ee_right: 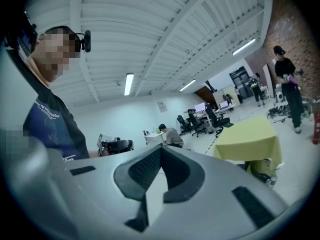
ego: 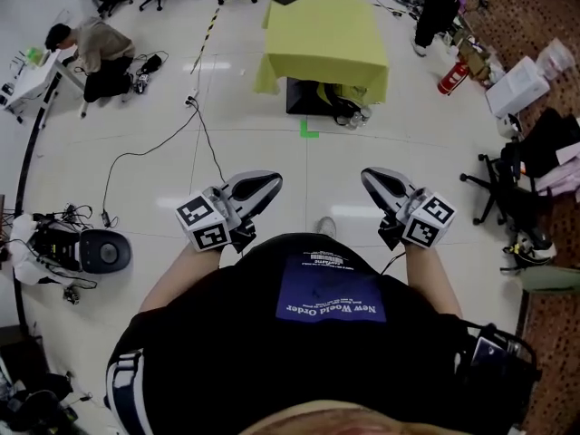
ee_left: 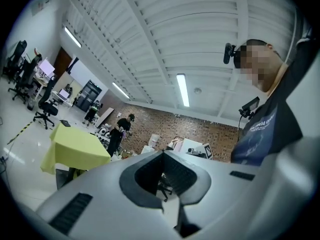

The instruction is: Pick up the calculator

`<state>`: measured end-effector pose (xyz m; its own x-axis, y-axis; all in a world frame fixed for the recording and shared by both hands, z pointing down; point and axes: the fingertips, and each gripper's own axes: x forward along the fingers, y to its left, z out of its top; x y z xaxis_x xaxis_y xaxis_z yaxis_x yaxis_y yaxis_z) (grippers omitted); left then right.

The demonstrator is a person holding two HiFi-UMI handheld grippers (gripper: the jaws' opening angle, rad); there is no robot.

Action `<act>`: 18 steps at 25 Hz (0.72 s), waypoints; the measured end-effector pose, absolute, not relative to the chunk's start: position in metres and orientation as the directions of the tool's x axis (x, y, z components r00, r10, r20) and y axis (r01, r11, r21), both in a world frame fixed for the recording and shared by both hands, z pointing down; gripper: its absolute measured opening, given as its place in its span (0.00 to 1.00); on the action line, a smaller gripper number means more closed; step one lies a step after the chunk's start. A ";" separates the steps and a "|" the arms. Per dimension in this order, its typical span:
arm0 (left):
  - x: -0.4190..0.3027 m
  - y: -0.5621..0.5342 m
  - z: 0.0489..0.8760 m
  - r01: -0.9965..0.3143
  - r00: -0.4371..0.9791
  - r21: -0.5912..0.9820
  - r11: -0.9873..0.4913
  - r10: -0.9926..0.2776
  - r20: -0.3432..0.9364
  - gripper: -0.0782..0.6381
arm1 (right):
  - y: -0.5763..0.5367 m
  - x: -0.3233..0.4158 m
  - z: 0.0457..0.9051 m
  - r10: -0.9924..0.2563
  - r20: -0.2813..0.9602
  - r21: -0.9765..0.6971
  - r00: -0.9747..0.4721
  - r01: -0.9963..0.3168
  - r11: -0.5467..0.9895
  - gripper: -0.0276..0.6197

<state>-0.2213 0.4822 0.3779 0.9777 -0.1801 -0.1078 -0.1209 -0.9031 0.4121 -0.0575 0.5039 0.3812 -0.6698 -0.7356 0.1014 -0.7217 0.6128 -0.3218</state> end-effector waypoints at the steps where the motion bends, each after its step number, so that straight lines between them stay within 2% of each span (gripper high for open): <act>1: -0.214 0.472 0.378 -0.132 0.976 0.411 -0.902 -0.191 -0.106 0.12 | 0.490 -0.051 0.382 -0.726 0.097 -0.325 -0.680 -0.712 0.623 0.02; 7: -0.148 0.393 0.362 -0.247 0.944 0.380 -0.892 -0.310 -0.115 0.12 | 0.391 0.012 0.380 -0.629 0.090 -0.315 -0.773 -0.621 0.718 0.02; 12: -0.101 0.338 0.346 -0.335 0.907 0.360 -0.871 -0.401 -0.126 0.12 | 0.320 0.056 0.367 -0.541 0.117 -0.242 -0.833 -0.552 0.798 0.02; 18: -0.061 0.292 0.345 -0.353 0.907 0.352 -0.867 -0.410 -0.100 0.12 | 0.257 0.089 0.369 -0.541 0.073 -0.283 -0.838 -0.537 0.795 0.02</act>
